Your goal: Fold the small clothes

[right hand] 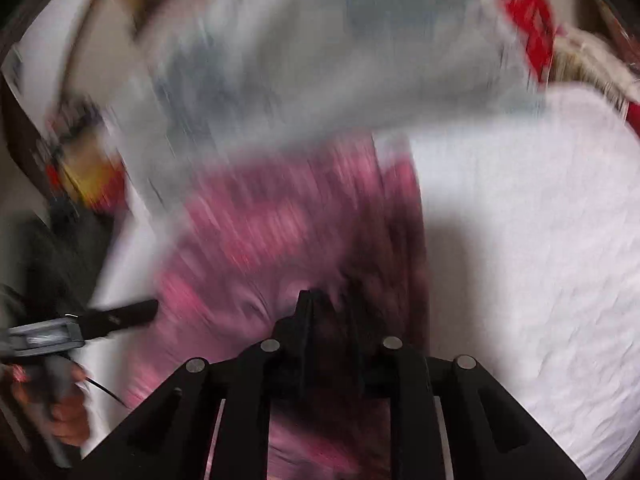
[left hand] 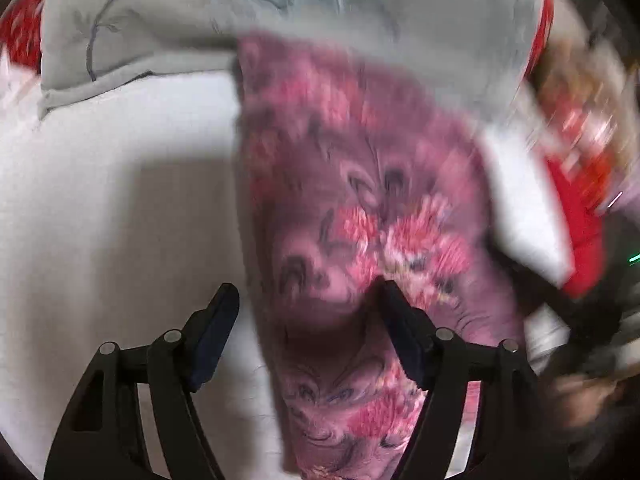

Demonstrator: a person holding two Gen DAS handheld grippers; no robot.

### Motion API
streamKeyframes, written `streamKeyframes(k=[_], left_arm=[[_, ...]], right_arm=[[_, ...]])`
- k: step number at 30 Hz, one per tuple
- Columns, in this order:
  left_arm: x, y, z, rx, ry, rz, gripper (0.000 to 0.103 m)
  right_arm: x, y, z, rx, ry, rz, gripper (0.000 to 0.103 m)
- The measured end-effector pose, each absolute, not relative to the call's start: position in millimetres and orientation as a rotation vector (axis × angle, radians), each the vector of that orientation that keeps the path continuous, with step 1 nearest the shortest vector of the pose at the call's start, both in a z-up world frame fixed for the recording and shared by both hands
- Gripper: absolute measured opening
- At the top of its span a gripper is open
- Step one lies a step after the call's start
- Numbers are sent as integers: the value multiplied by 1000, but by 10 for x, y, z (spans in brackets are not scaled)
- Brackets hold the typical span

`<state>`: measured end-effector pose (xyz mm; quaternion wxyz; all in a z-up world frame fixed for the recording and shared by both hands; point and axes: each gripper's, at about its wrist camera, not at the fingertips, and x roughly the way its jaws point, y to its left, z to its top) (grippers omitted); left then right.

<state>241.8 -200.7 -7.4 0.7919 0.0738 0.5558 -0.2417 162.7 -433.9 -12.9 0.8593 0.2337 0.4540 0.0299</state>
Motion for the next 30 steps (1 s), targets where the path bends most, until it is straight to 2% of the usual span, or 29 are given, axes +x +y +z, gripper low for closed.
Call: streamKeyframes(k=[1, 3, 5, 6, 7, 8, 10, 12, 14, 16, 17, 18, 19, 23, 25, 27, 30], left_arm=[[2361, -1993, -24, 171, 1166, -515, 74], [2303, -1902, 134, 144, 1175, -513, 73], [2239, -1757, 245, 84, 1168, -509, 73], [2193, -1706, 251, 76, 1164, -495, 73], [2160, -1660, 215, 82, 1168, -481, 73], [2114, -1688, 117, 104, 1187, -471, 73], [2042, -1767, -79, 174, 1248, -454, 76], [1956, -1678, -61, 134, 1264, -459, 75], [1875, -1607, -7, 110, 1253, -463, 75], [1810, -1591, -48, 123, 1261, -455, 75], [1785, -1603, -110, 143, 1271, -445, 76], [1767, -1614, -166, 162, 1266, -441, 77], [1758, -1611, -176, 172, 1250, -440, 79], [1719, -1592, -24, 114, 1278, -474, 77], [1825, -1516, 148, 45, 1234, -502, 77], [1983, -1551, 312, 22, 1184, -495, 77], [2334, -1685, 432, -2, 1170, -480, 77]], right_arm=[[1605, -4361, -66, 502, 961, 48, 12], [1444, -4429, 135, 545, 911, 48, 20], [1233, -4386, 279, 521, 859, 63, 23], [1131, -4394, 277, 511, 856, 63, 26], [1102, -4373, 214, 505, 874, 65, 35], [1061, -4356, 103, 496, 923, 62, 38], [1034, -4365, -155, 497, 1041, 46, 39], [897, -4504, -74, 603, 991, 28, 39], [768, -4597, 45, 647, 923, 8, 45], [698, -4589, 35, 644, 930, 5, 44], [706, -4536, -9, 631, 970, 30, 33], [653, -4530, -10, 598, 991, 53, 16], [624, -4456, 27, 537, 982, 49, 10], [647, -4389, 26, 510, 1009, 21, 13], [718, -4425, 106, 516, 975, 17, 18], [764, -4516, 217, 540, 926, 12, 19], [921, -4668, 349, 612, 871, 23, 37]])
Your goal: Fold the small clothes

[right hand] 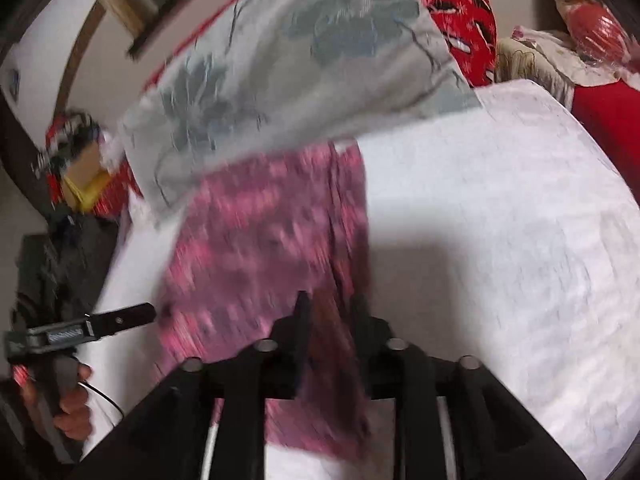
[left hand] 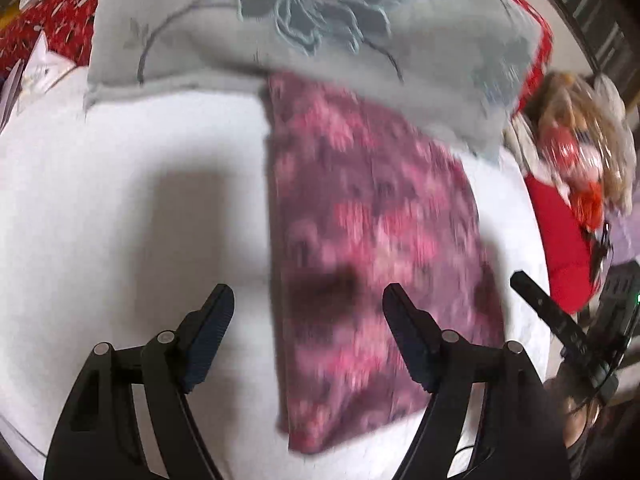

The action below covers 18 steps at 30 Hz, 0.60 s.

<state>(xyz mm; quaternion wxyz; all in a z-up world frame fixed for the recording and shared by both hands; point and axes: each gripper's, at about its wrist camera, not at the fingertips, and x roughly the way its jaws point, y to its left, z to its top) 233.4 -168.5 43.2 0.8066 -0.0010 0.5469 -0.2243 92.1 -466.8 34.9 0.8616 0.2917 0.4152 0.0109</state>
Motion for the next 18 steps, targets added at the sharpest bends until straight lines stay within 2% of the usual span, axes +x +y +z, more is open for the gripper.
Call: streamKeyframes(k=[1, 7, 8, 10, 13, 16, 18], left_arm=[[2437, -1693, 433, -12, 1176, -475, 77], [2900, -1837, 128, -51, 1277, -437, 77], [2913, -1838, 57, -39, 1283, -434, 77], [2928, -1865, -36, -33, 1270, -438, 80], [2891, -1748, -14, -67, 1267, -440, 80], [2809, -1732, 128, -49, 1183, -441, 80], [2760, -1785, 132, 13, 1138, -422, 80]], right_arm=[[1042, -4666, 340, 618, 863, 25, 44], [1812, -4653, 53, 658, 933, -13, 47], [1905, -4653, -21, 670, 952, -9, 39], [2005, -4613, -27, 616, 940, -1, 10], [1996, -4640, 0, 617, 907, 3, 10], [1875, -4705, 87, 662, 836, 21, 9], [1862, -4727, -14, 677, 859, 5, 9]])
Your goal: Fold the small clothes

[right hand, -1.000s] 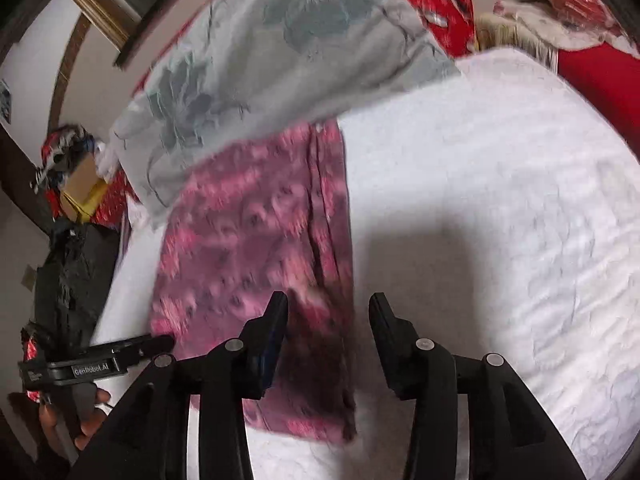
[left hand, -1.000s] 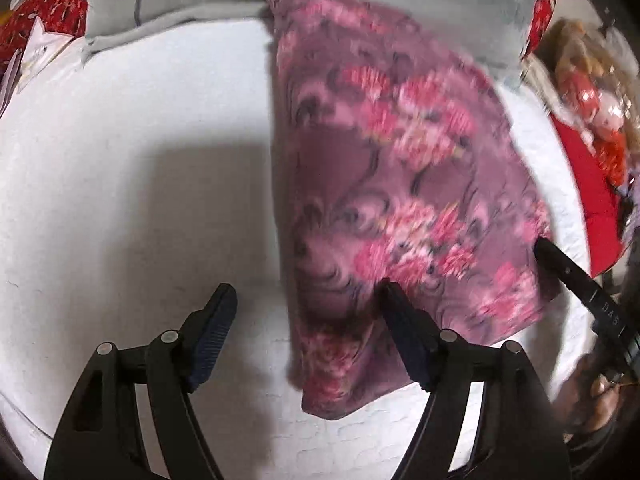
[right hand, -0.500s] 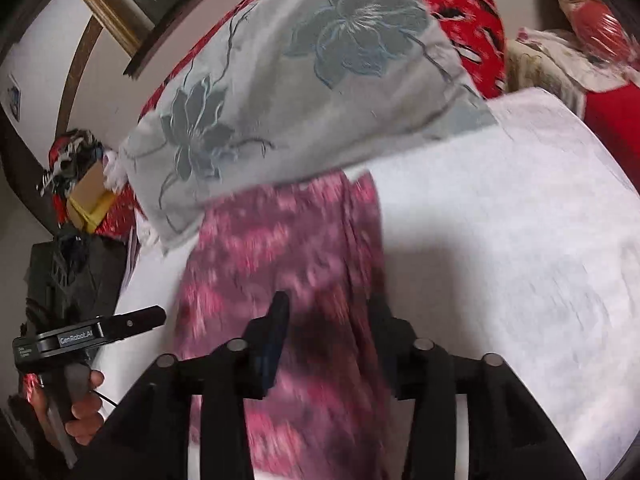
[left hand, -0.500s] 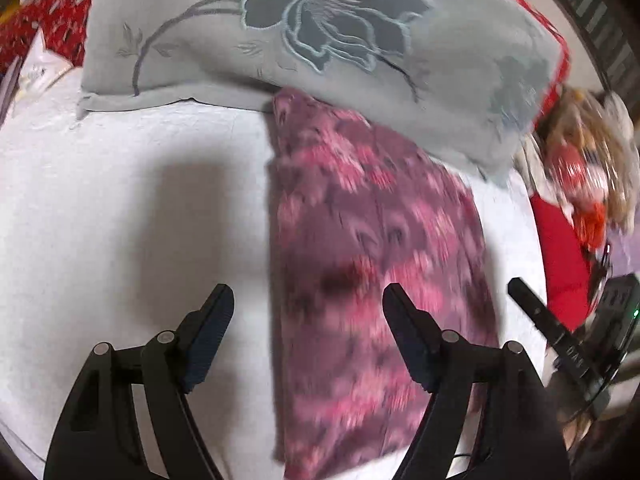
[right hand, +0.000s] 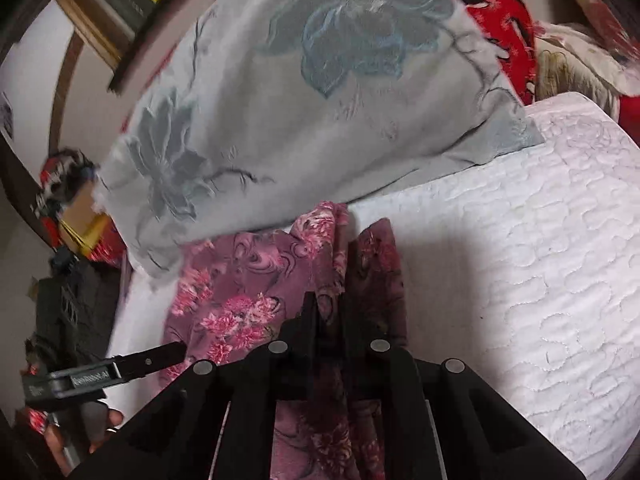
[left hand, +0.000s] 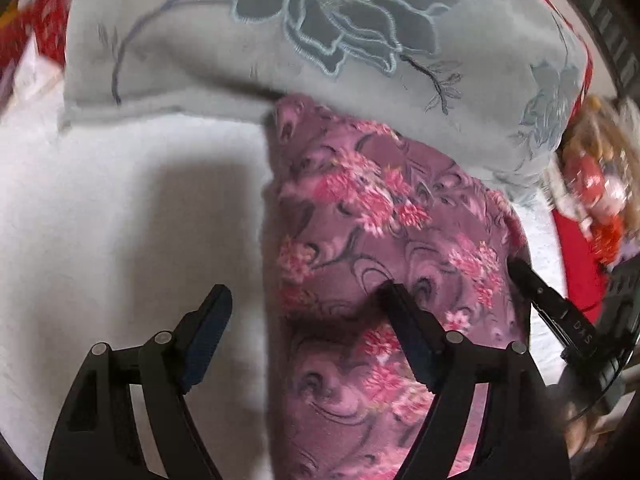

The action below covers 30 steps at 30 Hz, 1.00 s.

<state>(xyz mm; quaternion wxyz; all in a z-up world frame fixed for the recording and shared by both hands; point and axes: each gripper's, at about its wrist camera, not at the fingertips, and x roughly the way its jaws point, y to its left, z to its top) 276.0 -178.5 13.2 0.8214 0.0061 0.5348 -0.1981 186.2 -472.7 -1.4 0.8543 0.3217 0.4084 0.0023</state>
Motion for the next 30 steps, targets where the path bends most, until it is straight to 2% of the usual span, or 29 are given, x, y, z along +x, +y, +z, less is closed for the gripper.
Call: streamKeyframes(k=[2, 7, 10, 11, 13, 14, 15, 17, 20, 23, 25, 28, 30], left_arm=[[2752, -1803, 80, 24, 1164, -418, 81], [2775, -1778, 82, 17, 1157, -413, 80], [2791, -1819, 76, 16, 1161, -407, 80], [2790, -1862, 95, 19, 1161, -405, 80], [2800, -1902, 143, 28, 1153, -406, 80], [2794, -1908, 196, 32, 1136, -411, 80], [2784, -1910, 229, 39, 1116, -412, 80], [2788, -1953, 247, 67, 1084, -395, 80], [2837, -2015, 161, 92, 1113, -377, 80], [2806, -1975, 216, 87, 1096, -373, 80], [2756, -1944, 256, 101, 1081, -359, 80], [2604, -1900, 293, 106, 1046, -361, 80], [2511, -1928, 210, 154, 1039, -347, 81]], right_arm=[[1927, -4709, -205, 675, 948, -4, 10], [1972, -4690, 33, 649, 916, 5, 17], [2068, -4723, 49, 659, 927, 6, 32], [2120, -4722, 17, 656, 948, 1, 33], [2189, -4712, -15, 652, 974, 5, 29], [2196, -4697, 11, 640, 961, 21, 14], [2173, -4688, 75, 618, 925, 26, 7], [2099, -4749, 122, 640, 861, 24, 7], [2139, -4796, -184, 636, 984, -39, 5], [2056, -4791, -52, 619, 934, -49, 6], [1967, -4749, 109, 592, 896, -31, 12], [1762, -4640, 273, 581, 839, 60, 12], [1674, -4549, 238, 557, 861, 94, 19]])
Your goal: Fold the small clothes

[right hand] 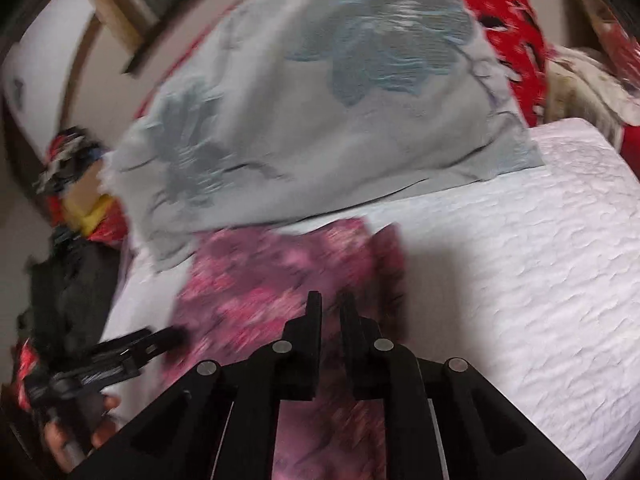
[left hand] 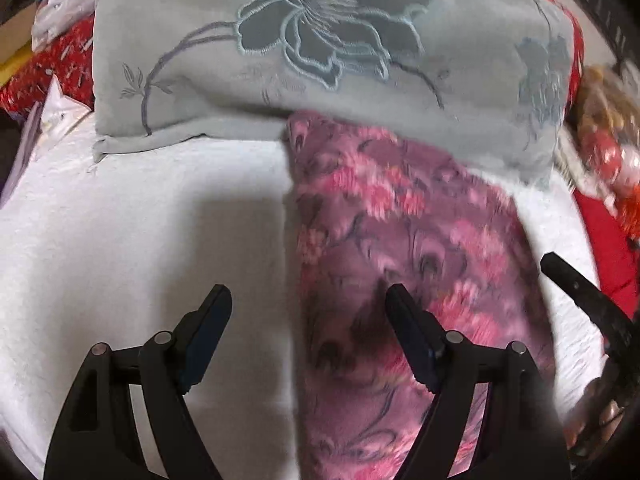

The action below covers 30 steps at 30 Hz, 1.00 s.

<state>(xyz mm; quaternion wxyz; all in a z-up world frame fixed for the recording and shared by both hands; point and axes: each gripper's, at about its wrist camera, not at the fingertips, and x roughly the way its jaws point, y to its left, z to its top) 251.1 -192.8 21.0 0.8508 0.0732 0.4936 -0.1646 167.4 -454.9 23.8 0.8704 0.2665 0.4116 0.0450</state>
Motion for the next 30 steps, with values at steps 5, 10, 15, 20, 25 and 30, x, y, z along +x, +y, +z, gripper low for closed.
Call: streamKeyframes(k=[5, 10, 15, 20, 25, 30], left_arm=[[2371, -1896, 148, 192, 1035, -330, 81], [2315, -1880, 194, 222, 1034, -324, 81], [2321, -1861, 231, 232, 1029, -323, 80], [2534, -1707, 313, 126, 1057, -358, 80], [2890, -1584, 200, -16, 1181, -412, 80], [3027, -1684, 137, -71, 1228, -472, 80]], right_arm=[[1595, -4371, 83, 419, 976, 55, 29], [1506, -4551, 168, 464, 965, 0, 35], [1475, -4831, 154, 536, 947, -56, 43], [1593, -4943, 95, 605, 956, -45, 48], [1833, -4914, -51, 691, 966, -8, 51], [2037, -4766, -74, 642, 980, 10, 46]])
